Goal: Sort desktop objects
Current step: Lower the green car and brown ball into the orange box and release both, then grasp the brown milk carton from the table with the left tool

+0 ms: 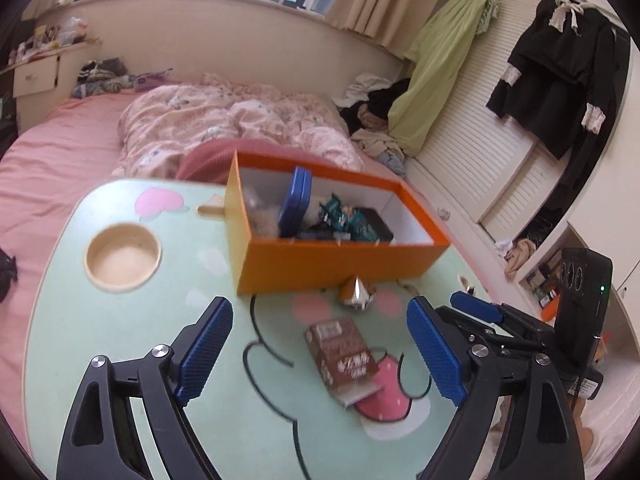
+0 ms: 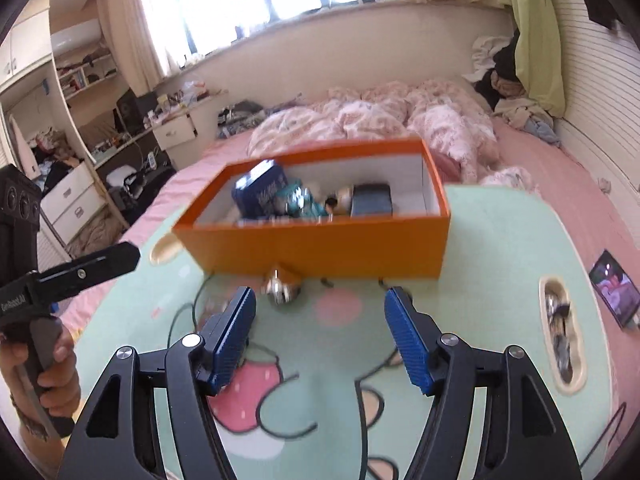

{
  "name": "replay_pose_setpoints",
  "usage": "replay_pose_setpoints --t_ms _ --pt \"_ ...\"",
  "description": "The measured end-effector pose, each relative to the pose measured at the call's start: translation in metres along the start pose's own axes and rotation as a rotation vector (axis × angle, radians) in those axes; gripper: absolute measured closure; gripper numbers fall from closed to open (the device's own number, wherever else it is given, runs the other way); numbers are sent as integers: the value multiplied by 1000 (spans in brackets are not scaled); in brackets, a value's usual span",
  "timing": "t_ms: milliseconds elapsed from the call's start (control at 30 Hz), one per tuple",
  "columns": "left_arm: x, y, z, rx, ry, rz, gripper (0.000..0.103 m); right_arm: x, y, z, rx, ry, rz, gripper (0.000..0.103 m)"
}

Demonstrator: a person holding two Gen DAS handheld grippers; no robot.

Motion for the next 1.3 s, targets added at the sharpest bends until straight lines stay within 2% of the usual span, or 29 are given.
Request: replay_pose_setpoints --t_ms 100,233,300,333,367,433,467,967,1200,1300 --pt "2 -36 -11 13 80 -43 14 12 -29 1 6 -43 -112 36" --pt "9 -61 -16 24 134 -59 14 15 -37 8 -49 -165 -140 33" --pt "9 -63 -12 74 193 -43 9 19 -39 8 -78 -214 -145 18" --pt "11 -65 -11 98 225 -45 7 21 -41 8 -74 -204 -143 12" --pt "13 -66 -11 122 259 -46 1 21 -42 8 -79 -208 -144 11" --pt "19 -69 -14 172 333 -45 0 22 -41 11 -79 -198 -149 8" --pt "20 -70 -14 199 363 -47 0 24 -41 12 -82 -192 -156 2" --pt "19 -70 -14 196 351 -40 0 25 -46 7 -100 -177 -163 1" --pt "13 -63 -6 163 256 -27 1 22 -45 11 -78 -197 -143 1" --pt "11 -56 8 152 174 -28 10 20 -44 13 -65 -210 -134 1"
Point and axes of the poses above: each gripper's, at about its wrist camera, not at the fingertips, and x roughly the way its jaws point, z to its right, y to its top, the point moved 10 cm from there along x, roughly the way its jaws point, and after that the axes turned 14 degrees about y, right-handed, at the moved point
